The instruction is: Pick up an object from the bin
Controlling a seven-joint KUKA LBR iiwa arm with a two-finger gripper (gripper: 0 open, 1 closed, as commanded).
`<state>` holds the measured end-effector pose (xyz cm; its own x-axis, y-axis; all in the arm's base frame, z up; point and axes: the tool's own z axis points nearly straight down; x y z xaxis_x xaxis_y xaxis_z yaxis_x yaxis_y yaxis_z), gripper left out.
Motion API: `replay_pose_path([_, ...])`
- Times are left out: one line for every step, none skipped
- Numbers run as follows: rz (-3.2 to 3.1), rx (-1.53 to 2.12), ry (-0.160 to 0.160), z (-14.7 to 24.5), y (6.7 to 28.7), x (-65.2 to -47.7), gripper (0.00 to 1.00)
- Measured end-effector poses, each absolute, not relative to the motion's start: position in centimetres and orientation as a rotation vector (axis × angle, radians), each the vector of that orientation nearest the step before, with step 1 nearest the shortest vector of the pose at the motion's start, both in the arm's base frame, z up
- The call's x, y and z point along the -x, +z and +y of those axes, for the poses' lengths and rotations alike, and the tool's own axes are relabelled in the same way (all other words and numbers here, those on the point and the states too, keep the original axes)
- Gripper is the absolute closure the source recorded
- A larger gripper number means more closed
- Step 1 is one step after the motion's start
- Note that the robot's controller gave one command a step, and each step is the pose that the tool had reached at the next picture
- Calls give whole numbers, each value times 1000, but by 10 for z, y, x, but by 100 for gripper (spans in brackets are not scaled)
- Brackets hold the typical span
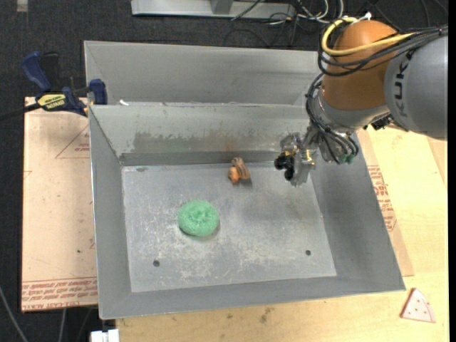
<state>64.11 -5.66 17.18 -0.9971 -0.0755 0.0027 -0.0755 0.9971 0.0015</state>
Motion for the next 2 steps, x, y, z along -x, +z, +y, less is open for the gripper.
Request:
replay_pose_path([-3119, -398, -1, -29, 73, -644, 100])
replay_pose_path([-3119, -397, -2, -29, 73, -644, 100])
